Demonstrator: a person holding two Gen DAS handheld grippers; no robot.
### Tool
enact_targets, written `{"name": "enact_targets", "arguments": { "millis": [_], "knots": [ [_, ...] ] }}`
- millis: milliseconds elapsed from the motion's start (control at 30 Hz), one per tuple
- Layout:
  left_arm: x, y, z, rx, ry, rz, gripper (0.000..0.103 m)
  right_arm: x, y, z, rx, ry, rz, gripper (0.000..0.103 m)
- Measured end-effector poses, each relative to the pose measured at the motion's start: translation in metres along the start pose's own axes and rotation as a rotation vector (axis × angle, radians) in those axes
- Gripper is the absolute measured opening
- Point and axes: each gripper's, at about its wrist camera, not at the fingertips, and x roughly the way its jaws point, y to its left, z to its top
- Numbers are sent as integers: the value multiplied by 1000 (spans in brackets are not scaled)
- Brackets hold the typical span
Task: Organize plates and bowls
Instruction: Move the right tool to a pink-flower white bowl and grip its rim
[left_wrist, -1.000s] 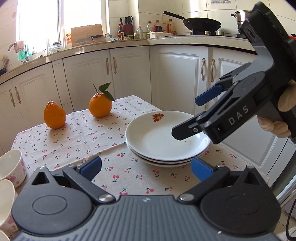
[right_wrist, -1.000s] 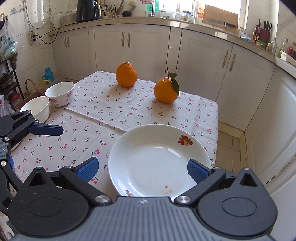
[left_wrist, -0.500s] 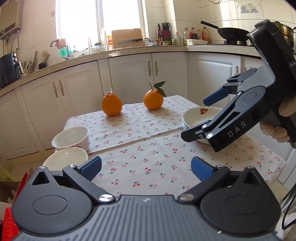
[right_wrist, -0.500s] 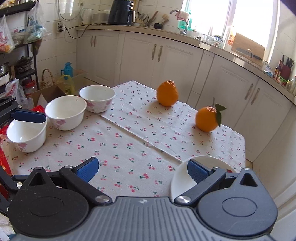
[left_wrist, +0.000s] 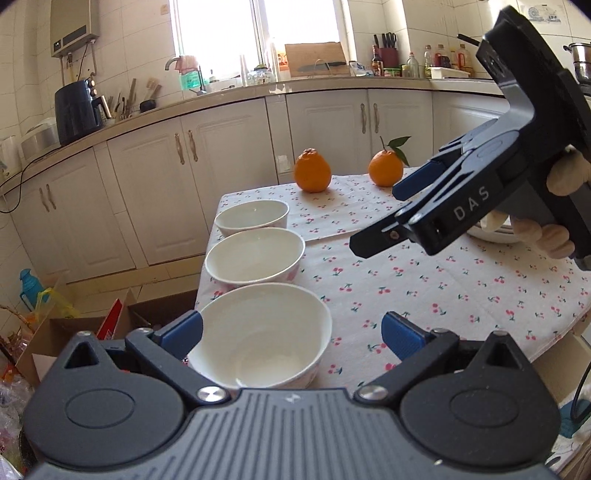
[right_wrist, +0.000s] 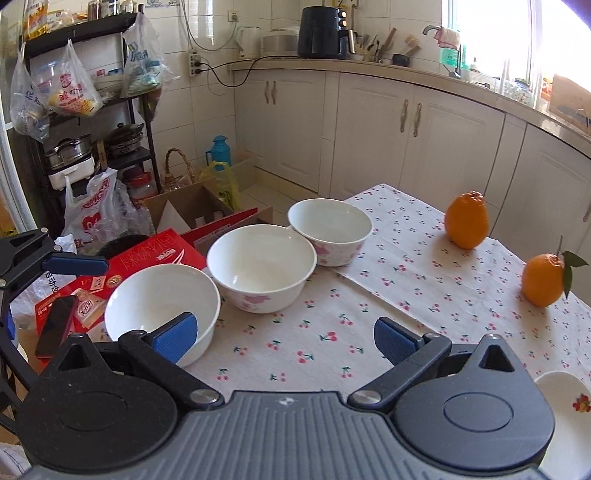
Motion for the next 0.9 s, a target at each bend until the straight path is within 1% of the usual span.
{"name": "enact_targets", "arguments": {
  "millis": [167,367,567,633,800,833,900],
  "knots": [
    [8,18,-16,-22,39,12,102,19,20,7,-9,17,64,103],
    [21,24,-29,-18,72,-14,102,42,33,7,-8,65,106,103],
    [30,24,-31,-22,76,-44,102,55,39,5,14,96,151,102],
    [32,25,-31,-21,74,-48,102,58,41,5,16,103,163,100],
    [36,28,-32,-19,74,-57,100,66,42,5,29,130,204,84],
    [36,28,-32,-20,75,-61,100,67,42,5,29,134,208,83],
    [37,29,-32,-21,74,-66,100,70,43,4,28,146,219,78]
  ]
}}
